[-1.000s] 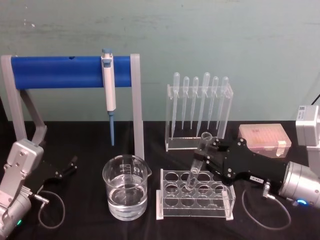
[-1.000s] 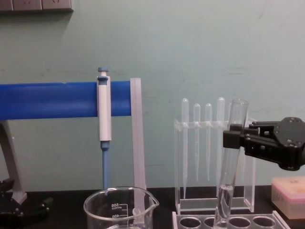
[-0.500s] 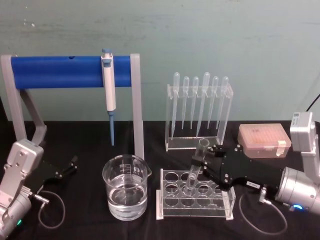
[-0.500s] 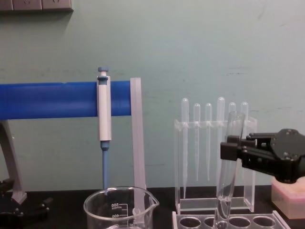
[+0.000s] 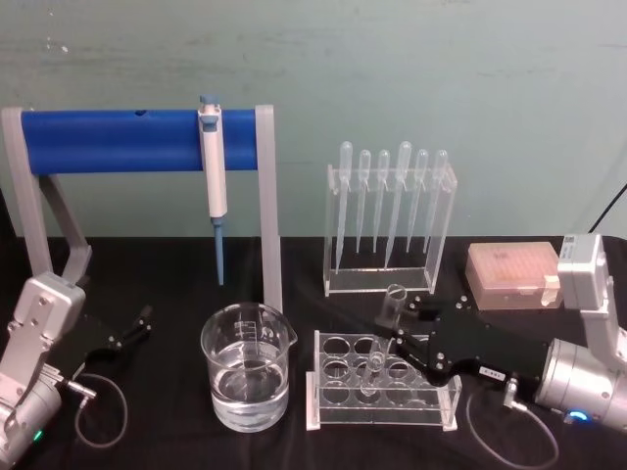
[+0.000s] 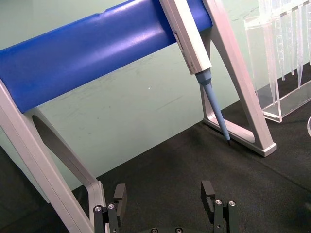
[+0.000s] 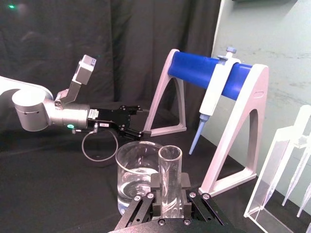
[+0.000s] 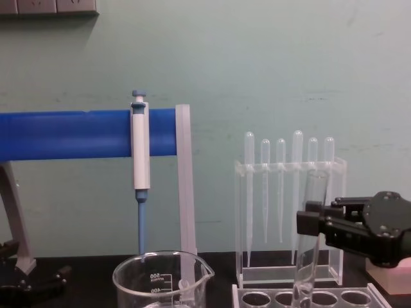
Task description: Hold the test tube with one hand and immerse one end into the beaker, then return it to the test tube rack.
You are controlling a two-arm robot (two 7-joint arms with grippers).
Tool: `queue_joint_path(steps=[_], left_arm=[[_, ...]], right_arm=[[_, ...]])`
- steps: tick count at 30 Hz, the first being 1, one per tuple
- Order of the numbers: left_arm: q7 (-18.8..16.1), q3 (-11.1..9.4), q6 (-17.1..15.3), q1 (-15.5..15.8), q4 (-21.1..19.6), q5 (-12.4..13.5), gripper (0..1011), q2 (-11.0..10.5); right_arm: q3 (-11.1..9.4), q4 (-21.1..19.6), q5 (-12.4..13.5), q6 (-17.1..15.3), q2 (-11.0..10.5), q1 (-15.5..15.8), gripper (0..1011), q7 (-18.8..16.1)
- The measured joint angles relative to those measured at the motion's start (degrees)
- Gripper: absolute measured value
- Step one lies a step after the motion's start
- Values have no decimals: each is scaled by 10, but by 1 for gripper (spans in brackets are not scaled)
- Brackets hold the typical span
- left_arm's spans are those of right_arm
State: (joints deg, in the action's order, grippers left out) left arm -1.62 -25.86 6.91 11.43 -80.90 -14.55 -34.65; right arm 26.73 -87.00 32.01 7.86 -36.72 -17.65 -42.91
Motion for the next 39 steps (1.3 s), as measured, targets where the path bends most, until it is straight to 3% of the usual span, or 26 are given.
queue_joint_path(steps=[39], left_arm=[[0,0,0,0,0,0,1000,0]], right_arm=[[7,47,-18,15,22,0,224,-4]])
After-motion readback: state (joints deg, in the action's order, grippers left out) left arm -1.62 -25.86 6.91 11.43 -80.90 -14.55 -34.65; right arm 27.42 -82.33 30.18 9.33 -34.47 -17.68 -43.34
